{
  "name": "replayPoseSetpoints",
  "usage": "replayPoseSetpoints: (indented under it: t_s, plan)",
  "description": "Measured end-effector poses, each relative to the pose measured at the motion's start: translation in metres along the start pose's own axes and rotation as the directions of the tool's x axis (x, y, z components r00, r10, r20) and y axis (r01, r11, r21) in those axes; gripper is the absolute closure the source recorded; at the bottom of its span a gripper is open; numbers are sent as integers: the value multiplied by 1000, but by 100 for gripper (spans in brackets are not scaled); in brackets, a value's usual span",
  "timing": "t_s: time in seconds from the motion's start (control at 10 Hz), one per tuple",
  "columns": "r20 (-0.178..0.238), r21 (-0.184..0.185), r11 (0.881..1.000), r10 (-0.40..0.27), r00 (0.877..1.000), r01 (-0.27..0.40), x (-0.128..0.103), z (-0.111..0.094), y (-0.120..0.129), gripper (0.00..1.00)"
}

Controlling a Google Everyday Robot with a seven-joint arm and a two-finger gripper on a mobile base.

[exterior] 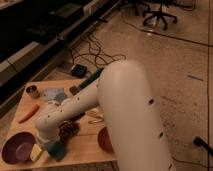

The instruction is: Place sponge in paper cup

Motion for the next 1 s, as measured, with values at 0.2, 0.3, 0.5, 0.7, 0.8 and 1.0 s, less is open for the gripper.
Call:
replayPoseSetpoints:
  t_s: [0.2,0.3,0.5,0.7,0.8,1.0]
  plan:
    - [-9,-7,1000,-1,1000,1,-1,5,3,20]
    - [-14,-10,1000,3,1000,-3,0,8,2,20]
    - [-26,-17,1000,8,1000,-9,3,16,2,20]
    - [-34,-21,1000,17,999,-18,5,22,2,32]
    - [-36,-20,1000,20,999,-21,5,23,1,42]
    - [-39,-19,1000,23,999,-24,6,21,0,63]
